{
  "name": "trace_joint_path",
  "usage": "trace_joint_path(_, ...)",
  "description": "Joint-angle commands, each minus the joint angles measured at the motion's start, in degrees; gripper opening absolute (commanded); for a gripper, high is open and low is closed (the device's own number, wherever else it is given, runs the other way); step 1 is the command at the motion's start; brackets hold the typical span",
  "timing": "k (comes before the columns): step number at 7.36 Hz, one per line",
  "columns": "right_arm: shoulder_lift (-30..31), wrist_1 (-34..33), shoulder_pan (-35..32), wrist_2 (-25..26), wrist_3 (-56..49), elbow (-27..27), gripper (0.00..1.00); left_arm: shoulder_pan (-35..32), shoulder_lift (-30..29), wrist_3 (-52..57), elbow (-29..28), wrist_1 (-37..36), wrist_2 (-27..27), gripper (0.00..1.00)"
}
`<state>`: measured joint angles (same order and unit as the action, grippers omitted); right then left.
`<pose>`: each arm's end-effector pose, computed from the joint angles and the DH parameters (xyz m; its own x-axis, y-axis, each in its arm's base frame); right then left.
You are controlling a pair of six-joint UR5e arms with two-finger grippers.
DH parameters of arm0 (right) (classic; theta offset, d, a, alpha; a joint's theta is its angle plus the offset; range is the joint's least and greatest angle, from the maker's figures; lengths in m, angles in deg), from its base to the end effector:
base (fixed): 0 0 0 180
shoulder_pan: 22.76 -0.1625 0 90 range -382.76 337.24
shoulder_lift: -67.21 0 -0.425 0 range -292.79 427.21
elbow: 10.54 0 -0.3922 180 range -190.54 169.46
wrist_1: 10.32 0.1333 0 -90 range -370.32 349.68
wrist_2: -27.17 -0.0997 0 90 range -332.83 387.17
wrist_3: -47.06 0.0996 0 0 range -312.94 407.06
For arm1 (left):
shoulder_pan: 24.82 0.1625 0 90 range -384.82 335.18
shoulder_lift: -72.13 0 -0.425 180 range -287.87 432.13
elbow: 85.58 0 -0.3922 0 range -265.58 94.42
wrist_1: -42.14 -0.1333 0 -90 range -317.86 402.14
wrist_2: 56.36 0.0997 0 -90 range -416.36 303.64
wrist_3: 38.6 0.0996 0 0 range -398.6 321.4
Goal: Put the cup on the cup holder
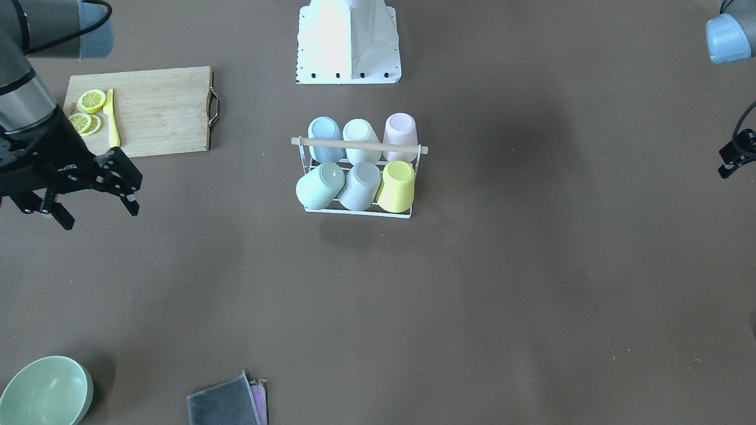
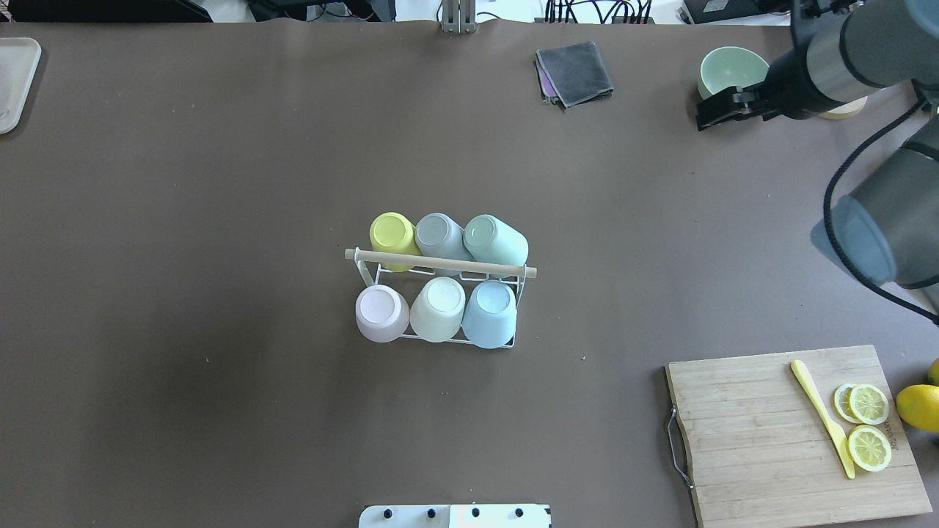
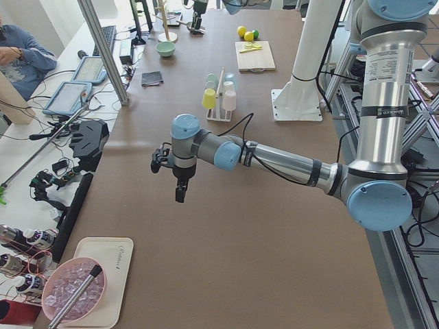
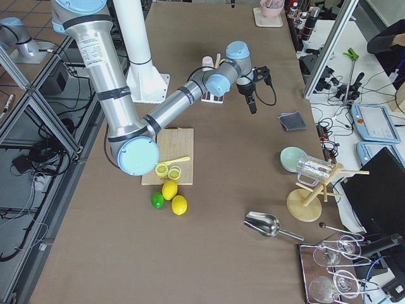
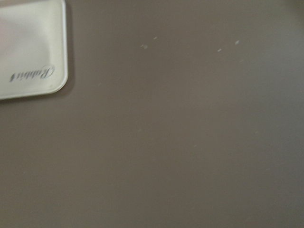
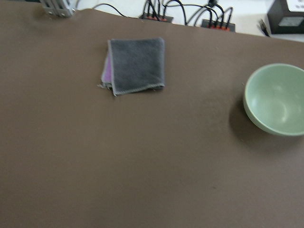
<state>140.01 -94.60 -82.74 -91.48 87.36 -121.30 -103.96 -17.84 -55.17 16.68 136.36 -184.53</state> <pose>-0.2098 -0.5341 0.3216 0.6872 -0.1485 0.7111 -0.1084 0.9470 0.3024 0.0239 -0.5054 0.5513 0.7600 0.0381 -0.6488 0.0376 0.9940 0.1024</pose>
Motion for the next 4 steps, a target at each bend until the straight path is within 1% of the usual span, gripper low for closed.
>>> trace_joint_path(1, 7.13, -8.0, -6.79, -10.78, -10.33, -1.38, 1.0, -8.19, 0.58, 4.09, -5.04, -3.34, -7.59, 0.99)
trace_joint_path(2, 11.36, -8.18, -9.17, -11.77, -17.03, -1.21, 1.0, -8.83, 2.15, 4.09, -4.71, -3.26, -7.88, 0.99)
trace_joint_path(4, 20.49, -8.19, -13.48, -15.37, -25.13, -0.94, 1.0, -11.46, 4.27, 4.0, -4.88, -3.43, -7.89, 0.99)
